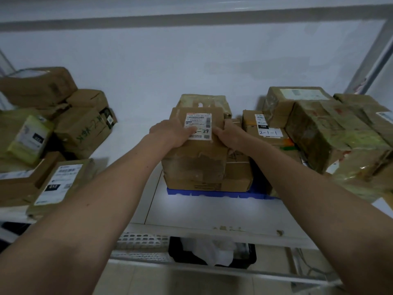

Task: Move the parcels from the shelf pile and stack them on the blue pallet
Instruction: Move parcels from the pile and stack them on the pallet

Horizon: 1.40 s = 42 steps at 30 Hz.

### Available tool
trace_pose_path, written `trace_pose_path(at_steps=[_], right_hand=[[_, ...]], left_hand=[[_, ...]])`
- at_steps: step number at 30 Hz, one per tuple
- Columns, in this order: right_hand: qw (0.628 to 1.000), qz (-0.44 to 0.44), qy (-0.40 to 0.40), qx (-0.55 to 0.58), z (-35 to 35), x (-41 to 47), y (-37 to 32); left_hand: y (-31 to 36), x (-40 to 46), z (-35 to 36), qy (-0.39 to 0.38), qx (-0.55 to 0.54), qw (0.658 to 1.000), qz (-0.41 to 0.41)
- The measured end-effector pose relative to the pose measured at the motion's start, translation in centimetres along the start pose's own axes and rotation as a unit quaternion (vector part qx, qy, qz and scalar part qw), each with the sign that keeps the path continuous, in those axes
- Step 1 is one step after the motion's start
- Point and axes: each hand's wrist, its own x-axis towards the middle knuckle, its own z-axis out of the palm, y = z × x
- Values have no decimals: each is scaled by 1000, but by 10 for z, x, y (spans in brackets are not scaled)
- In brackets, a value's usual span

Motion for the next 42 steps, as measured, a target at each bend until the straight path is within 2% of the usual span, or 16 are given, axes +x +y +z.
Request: trace_pose_path(at_steps=[5, 8, 10, 13, 16, 20, 23, 35, 42], right_hand=[[1000, 12, -5, 10, -1, -9, -3], [1000, 10, -2, -23, -5, -11, -5], [990, -44, 38, -131, -7, -12, -8], [944, -153, 123, -265, -4, -18, -25], [912, -229, 114, -322, 12, -22, -54], [919, -278, 57, -274, 48, -32, -90], [906, -303, 30, -295, 76, -39, -112], [911, -301, -47, -279, 210, -72, -239], [908, -321, -72, -258, 290, -81, -304]], left_hand=[[-4, -3, 0, -10, -7, 1000, 9], [-4, -9, -2, -28, -34, 999, 6], [-6, -14, -5, -20, -34, 999, 7], [-20, -26, -12, 26, -9, 1000, 1], [-51, -40, -19, 48, 29, 998, -26], [-101, -63, -27, 37, 44, 996, -66], [-139, -81, -37, 41, 42, 995, -85], [-309, -142, -74, 59, 35, 986, -151], [-412, -161, -76, 63, -7, 987, -147]])
